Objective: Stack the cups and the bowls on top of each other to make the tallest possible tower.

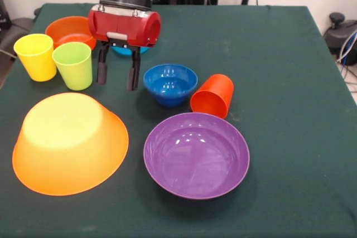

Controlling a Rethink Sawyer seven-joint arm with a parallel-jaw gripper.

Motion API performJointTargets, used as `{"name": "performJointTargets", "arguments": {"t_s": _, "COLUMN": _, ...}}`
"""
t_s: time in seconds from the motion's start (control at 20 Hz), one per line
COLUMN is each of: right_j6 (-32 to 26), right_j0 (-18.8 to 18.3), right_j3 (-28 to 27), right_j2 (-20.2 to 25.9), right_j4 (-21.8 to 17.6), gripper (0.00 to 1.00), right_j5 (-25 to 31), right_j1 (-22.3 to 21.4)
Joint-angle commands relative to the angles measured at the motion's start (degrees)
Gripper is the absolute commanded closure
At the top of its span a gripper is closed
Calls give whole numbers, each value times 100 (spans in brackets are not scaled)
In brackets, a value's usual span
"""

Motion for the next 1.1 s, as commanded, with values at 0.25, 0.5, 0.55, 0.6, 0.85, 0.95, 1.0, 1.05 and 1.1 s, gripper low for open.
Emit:
{"name": "performJointTargets", "arguments": {"t_s": 0.25, "right_j6": 176, "right_j0": 22, "right_j3": -539, "right_j2": 277, "right_j4": 272, "gripper": 0, "right_j5": 907, "right_j1": 61}}
{"name": "performJointTargets", "arguments": {"t_s": 0.5, "right_j6": 93, "right_j0": -87, "right_j3": -498, "right_j2": 324, "right_j4": 489, "gripper": 0, "right_j5": 1306, "right_j1": 21}}
{"name": "performJointTargets", "arguments": {"t_s": 0.55, "right_j6": 51, "right_j0": -127, "right_j3": -507, "right_j2": 349, "right_j4": 506, "gripper": 0, "right_j5": 1356, "right_j1": 34}}
{"name": "performJointTargets", "arguments": {"t_s": 0.6, "right_j6": -47, "right_j0": -235, "right_j3": -525, "right_j2": 436, "right_j4": 490, "gripper": 0, "right_j5": 1418, "right_j1": 82}}
{"name": "performJointTargets", "arguments": {"t_s": 0.85, "right_j6": -183, "right_j0": -589, "right_j3": -359, "right_j2": 647, "right_j4": 481, "gripper": 0, "right_j5": 1507, "right_j1": 74}}
{"name": "performJointTargets", "arguments": {"t_s": 0.95, "right_j6": -190, "right_j0": -707, "right_j3": -242, "right_j2": 721, "right_j4": 445, "gripper": 0, "right_j5": 1482, "right_j1": 17}}
{"name": "performJointTargets", "arguments": {"t_s": 1.0, "right_j6": -134, "right_j0": -712, "right_j3": -169, "right_j2": 689, "right_j4": 444, "gripper": 0, "right_j5": 1467, "right_j1": -13}}
{"name": "performJointTargets", "arguments": {"t_s": 1.05, "right_j6": -105, "right_j0": -726, "right_j3": -129, "right_j2": 689, "right_j4": 440, "gripper": 0, "right_j5": 1462, "right_j1": -20}}
{"name": "performJointTargets", "arguments": {"t_s": 1.1, "right_j6": -70, "right_j0": -744, "right_j3": -93, "right_j2": 690, "right_j4": 423, "gripper": 0, "right_j5": 1419, "right_j1": 4}}
